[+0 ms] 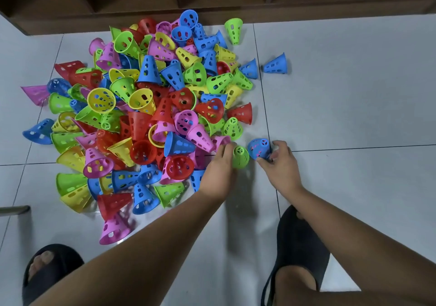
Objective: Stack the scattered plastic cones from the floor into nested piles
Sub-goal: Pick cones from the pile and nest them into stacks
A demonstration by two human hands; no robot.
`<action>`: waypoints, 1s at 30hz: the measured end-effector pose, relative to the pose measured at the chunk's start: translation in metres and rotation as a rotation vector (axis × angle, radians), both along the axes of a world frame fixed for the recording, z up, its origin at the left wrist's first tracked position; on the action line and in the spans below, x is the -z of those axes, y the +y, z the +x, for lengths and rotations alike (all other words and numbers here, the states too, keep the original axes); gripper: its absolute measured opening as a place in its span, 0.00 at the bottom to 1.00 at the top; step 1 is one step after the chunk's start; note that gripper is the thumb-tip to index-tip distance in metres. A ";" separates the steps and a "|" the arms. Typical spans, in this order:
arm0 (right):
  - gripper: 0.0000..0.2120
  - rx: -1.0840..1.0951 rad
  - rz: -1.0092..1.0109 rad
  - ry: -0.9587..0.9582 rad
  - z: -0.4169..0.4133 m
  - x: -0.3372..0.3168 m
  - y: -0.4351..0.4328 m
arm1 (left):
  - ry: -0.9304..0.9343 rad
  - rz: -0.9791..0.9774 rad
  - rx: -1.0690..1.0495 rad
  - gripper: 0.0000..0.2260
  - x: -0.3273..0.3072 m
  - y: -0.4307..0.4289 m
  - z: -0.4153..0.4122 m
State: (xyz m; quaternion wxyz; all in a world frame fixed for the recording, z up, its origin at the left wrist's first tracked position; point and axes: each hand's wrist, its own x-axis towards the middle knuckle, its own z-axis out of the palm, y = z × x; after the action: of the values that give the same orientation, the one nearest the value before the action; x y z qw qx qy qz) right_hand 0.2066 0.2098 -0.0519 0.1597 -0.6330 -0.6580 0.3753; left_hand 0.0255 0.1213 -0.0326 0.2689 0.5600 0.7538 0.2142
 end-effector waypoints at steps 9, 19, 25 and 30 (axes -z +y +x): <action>0.10 -0.363 0.237 0.054 -0.028 -0.033 -0.069 | 0.086 0.082 -0.038 0.18 -0.016 -0.108 -0.031; 0.30 -1.099 0.478 -0.217 -0.081 -0.029 -0.089 | 0.422 -0.185 -0.210 0.23 -0.004 -0.201 -0.062; 0.41 -1.287 0.512 -0.481 -0.081 -0.018 -0.091 | 0.302 -0.203 -0.298 0.21 0.017 -0.214 -0.071; 0.38 -1.250 0.575 -0.658 -0.076 -0.018 -0.093 | 0.139 -0.203 -0.363 0.18 0.018 -0.202 -0.066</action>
State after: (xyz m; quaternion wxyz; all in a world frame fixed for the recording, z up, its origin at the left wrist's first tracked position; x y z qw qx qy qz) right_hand 0.1307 0.1168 -0.0341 -0.1284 -0.1554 -0.9795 0.0018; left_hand -0.0401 -0.0812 -0.0511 0.2283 0.3984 0.8768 0.1430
